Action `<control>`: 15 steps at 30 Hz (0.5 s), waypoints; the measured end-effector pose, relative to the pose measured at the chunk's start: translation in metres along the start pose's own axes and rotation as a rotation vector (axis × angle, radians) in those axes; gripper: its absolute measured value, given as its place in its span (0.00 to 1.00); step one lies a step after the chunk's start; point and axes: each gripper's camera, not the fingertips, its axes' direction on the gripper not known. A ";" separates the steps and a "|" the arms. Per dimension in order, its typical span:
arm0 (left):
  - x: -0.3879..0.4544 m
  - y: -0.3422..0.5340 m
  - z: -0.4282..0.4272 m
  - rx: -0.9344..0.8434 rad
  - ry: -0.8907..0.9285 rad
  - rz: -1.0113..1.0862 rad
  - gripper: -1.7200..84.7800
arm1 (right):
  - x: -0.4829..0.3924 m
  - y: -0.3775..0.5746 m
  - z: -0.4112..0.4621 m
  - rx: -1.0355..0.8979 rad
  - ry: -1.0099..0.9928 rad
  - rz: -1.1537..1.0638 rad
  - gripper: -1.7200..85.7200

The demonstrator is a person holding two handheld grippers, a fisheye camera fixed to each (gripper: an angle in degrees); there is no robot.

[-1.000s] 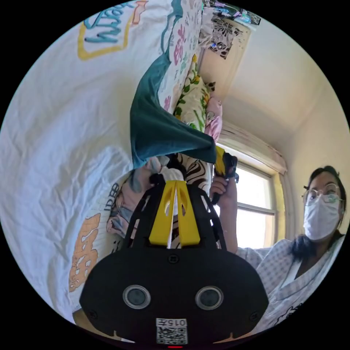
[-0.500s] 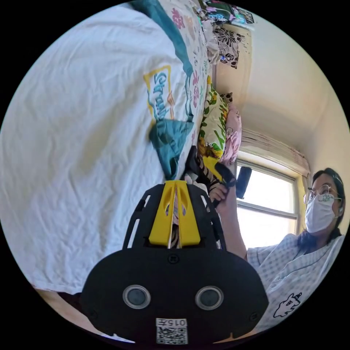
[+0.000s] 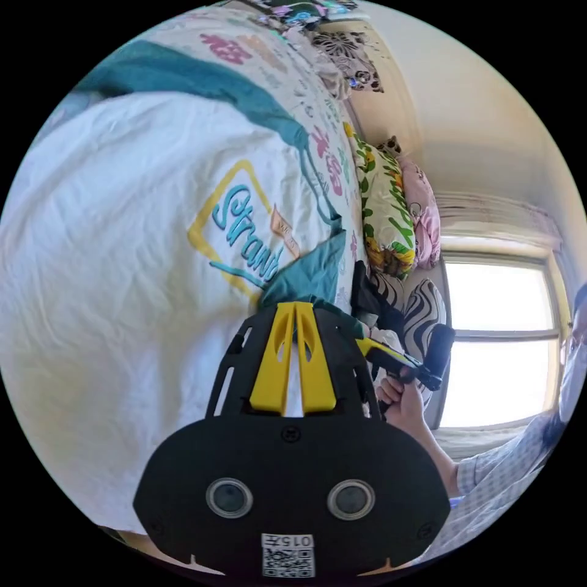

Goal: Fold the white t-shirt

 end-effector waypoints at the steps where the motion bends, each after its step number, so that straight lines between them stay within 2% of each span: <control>1: 0.004 0.001 -0.003 0.005 -0.013 0.013 0.01 | -0.013 0.009 0.004 -0.027 0.007 -0.070 0.03; 2: 0.010 0.004 -0.009 0.018 -0.041 0.030 0.01 | -0.019 0.014 0.007 -0.048 0.009 -0.108 0.04; 4: 0.017 0.007 -0.016 0.032 -0.081 0.051 0.01 | -0.036 0.032 0.038 -0.208 0.020 -0.205 0.07; 7: 0.028 0.009 -0.012 0.008 -0.135 0.089 0.03 | -0.039 0.050 0.068 -0.331 0.092 -0.225 0.08; 11: 0.046 0.013 0.037 -0.125 -0.182 0.142 0.09 | -0.017 0.059 0.061 -0.241 0.061 -0.110 0.08; 15: 0.066 0.028 0.096 -0.195 -0.269 0.194 0.06 | 0.026 0.063 0.040 -0.074 0.120 0.081 0.08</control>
